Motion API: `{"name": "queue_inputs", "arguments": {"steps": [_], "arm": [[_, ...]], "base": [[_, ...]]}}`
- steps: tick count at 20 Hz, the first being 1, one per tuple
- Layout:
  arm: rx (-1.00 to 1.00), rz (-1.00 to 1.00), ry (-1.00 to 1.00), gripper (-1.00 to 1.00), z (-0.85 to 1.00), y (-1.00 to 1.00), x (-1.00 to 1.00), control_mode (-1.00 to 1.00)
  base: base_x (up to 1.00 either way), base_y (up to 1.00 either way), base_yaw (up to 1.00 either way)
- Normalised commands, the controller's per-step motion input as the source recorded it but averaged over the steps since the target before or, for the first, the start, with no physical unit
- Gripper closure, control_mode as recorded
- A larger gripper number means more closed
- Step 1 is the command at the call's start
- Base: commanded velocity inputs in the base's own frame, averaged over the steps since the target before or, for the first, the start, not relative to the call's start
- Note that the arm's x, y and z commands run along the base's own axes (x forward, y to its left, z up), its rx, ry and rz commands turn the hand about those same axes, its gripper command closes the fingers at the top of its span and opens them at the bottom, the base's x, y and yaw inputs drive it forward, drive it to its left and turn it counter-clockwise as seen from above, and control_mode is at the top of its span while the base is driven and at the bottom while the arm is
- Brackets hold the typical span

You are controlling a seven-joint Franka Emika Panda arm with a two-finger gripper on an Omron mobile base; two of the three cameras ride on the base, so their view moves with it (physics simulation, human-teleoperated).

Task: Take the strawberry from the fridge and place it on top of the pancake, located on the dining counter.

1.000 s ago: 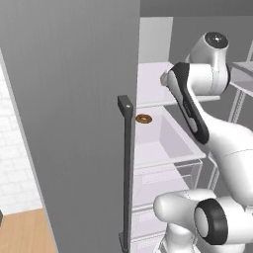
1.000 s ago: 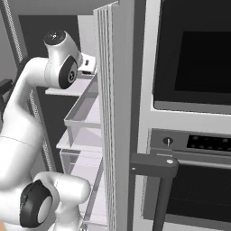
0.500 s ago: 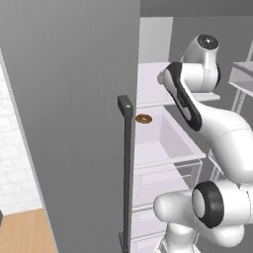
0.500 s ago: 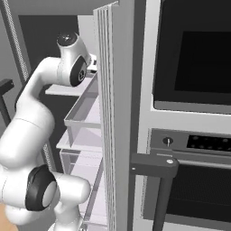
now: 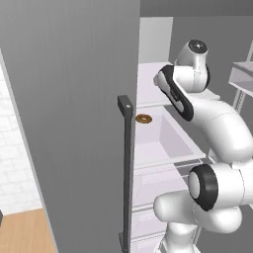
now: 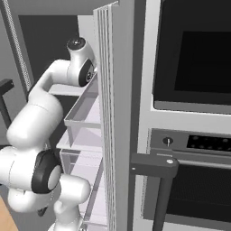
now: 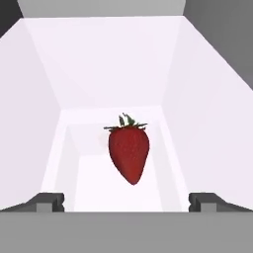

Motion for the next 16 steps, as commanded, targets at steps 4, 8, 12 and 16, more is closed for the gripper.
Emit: {"name": "queue_inputs", "arguments": {"steps": [4,8,12,16], "arm": [[0.0,0.0,0.02,-1.0,-0.14,-0.1,0.49,-1.0],[0.0,0.0,0.01,-1.0,-0.05,-0.03,0.45,-1.0],[0.0,0.0,0.01,-1.0,-0.04,0.0,0.47,-1.0],[0.0,0.0,0.0,-1.0,-0.09,0.0,0.06,-1.0]], "base": [[0.0,0.0,0.0],[0.0,0.0,0.0],[0.0,0.0,0.0],[0.0,0.0,0.0]]}}
